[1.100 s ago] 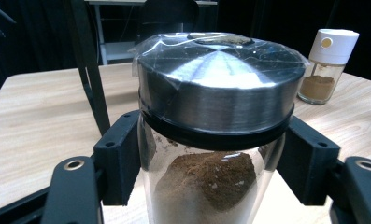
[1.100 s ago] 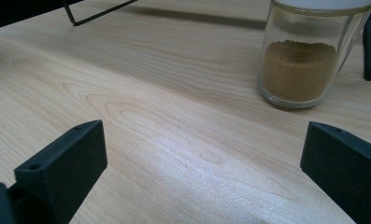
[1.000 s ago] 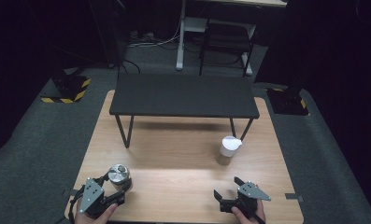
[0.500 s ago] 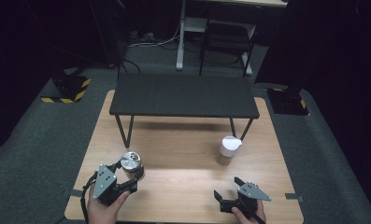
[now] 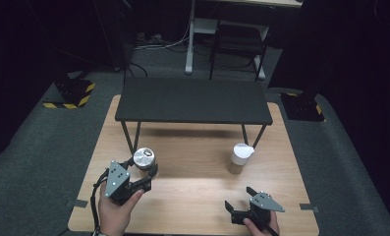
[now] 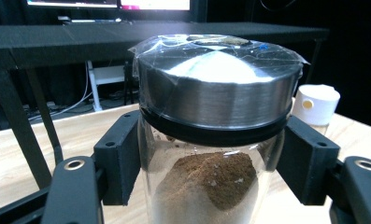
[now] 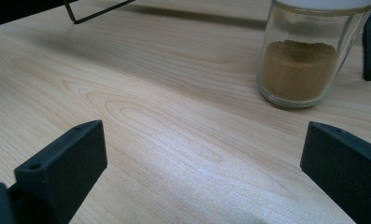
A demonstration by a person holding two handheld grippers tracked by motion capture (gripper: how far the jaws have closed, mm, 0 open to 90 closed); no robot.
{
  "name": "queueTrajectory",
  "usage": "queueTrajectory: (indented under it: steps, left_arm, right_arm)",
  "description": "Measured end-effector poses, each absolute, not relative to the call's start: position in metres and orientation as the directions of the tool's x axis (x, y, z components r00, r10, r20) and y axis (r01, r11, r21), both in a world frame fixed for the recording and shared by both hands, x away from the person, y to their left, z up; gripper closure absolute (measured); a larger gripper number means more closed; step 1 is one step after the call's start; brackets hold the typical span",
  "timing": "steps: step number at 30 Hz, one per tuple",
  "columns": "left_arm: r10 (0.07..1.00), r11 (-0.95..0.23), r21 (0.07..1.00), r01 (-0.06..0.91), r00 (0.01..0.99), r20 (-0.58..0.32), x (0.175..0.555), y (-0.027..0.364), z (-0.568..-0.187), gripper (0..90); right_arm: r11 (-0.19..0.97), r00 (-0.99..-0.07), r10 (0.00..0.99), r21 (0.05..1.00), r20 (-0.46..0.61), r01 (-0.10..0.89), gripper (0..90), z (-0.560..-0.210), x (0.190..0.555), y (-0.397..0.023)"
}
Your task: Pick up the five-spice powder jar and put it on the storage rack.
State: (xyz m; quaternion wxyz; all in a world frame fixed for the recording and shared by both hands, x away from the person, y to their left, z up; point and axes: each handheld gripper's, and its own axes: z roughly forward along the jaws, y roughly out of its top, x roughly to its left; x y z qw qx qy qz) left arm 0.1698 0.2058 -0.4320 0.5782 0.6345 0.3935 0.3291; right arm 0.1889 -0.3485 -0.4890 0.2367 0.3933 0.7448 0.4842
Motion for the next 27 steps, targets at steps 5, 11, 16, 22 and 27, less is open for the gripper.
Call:
queueTrajectory:
  steps: [5,11,16,22,27]
  left_arm:
    - [0.881,-0.007,0.995,0.103,0.472,-0.043,0.174,0.202,-0.422,31.3]
    - [0.882,-0.014,0.996,0.091,0.47,-0.031,0.183,0.195,-0.408,31.3]
    - [0.882,-0.016,0.997,0.073,0.472,-0.021,0.188,0.19,-0.4,31.3]
    - [0.882,-0.01,0.999,0.051,0.471,-0.015,0.193,0.183,-0.382,31.3]
    - [0.881,-0.01,0.999,0.042,0.472,-0.011,0.199,0.179,-0.374,31.3]
  right_arm:
    - [0.223,-0.578,0.816,0.907,0.027,0.357,0.1,-0.489,0.189,-0.348]
    - [0.221,-0.575,0.818,0.907,0.028,0.359,0.1,-0.489,0.189,-0.348]
    - [0.227,-0.581,0.814,0.905,0.026,0.359,0.2,-0.488,0.19,-0.347]
    - [0.216,-0.578,0.815,0.908,0.034,0.358,0.1,-0.489,0.188,-0.349]
    - [0.217,-0.58,0.814,0.908,0.035,0.358,0.1,-0.489,0.189,-0.349]
